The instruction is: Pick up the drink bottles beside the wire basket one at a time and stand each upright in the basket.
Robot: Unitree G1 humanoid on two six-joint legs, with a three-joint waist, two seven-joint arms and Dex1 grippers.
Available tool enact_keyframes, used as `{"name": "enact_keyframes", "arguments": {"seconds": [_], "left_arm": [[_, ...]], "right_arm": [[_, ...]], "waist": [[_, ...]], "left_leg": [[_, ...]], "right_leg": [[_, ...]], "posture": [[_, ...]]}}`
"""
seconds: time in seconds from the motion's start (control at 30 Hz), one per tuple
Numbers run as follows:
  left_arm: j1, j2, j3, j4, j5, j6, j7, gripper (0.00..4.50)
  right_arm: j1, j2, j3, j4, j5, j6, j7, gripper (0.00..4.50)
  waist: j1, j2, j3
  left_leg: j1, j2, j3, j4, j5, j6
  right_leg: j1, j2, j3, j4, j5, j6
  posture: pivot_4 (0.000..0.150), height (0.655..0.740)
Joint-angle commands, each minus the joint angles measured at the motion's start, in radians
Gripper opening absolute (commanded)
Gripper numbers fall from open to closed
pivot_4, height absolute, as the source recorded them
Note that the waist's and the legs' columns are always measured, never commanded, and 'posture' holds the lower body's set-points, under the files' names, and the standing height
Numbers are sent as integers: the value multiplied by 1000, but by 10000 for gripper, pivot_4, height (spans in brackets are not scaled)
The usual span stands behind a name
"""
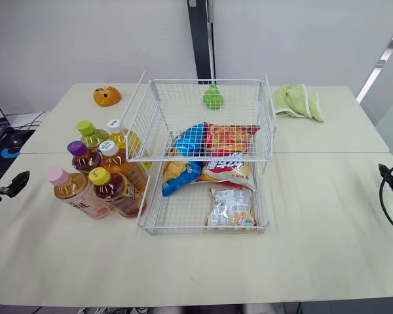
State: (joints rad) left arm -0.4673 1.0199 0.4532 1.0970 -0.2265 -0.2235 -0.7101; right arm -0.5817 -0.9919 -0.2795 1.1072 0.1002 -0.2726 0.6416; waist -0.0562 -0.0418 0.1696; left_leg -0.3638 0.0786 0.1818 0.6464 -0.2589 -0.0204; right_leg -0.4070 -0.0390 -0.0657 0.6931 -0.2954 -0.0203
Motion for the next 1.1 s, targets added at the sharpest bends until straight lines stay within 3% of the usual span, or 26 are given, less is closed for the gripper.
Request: {"name": "enact_keyframes", "arguments": {"seconds": [0.03,0.13,0.27,0.5,0.73,0.97,1.1], "left_arm": [[-32,23,-4,3,7,-6,21,44381],[-36,17,-15,12,13,-7,19,44381],[-38,7,23,22,-51,34,-86,44381],[-30,-15,44,16,-74,7,-73,44381],[-26,-43,51,3,-93,12,-77,44381],[12,-43,68,-51,-102,26,21,44381],[185,-32,161,-201,-199,94,-90,44381]], "right_arm": [[2,-43,-41,-24,31,-3,14,45000],[10,-55,-72,-57,66,15,60,45000],[7,-63,-104,-209,141,63,171,45000],[-65,-44,-69,-882,399,504,272,45000],[-163,1,44,-1374,725,914,274,45000],[-235,115,135,-1534,898,1060,249,45000],[-238,172,188,-1543,868,1047,267,45000]], "waist": [[0,0,0],[-1,0,0],[-3,0,0],[-3,1,0],[17,-1,-1],[26,-6,-3],[20,-8,-5]], "left_leg": [[0,0,0,0,0,0],[0,0,0,0,0,0],[0,0,1,0,0,0],[0,0,-1,1,0,0],[-2,0,-3,1,0,0],[-4,0,-4,2,0,1],[-4,0,-4,2,-1,1]], "right_leg": [[0,0,0,0,0,0],[0,0,0,0,0,0],[0,0,1,1,0,0],[-1,0,1,4,0,0],[-2,0,-1,3,-1,-1],[-2,0,-2,3,0,-2],[-2,0,-2,3,-1,-2]], "posture": [[1500,7400],[1500,7400],[1500,7400],[1500,7400],[1500,7400],[1500,7400],[1500,7400]]}}
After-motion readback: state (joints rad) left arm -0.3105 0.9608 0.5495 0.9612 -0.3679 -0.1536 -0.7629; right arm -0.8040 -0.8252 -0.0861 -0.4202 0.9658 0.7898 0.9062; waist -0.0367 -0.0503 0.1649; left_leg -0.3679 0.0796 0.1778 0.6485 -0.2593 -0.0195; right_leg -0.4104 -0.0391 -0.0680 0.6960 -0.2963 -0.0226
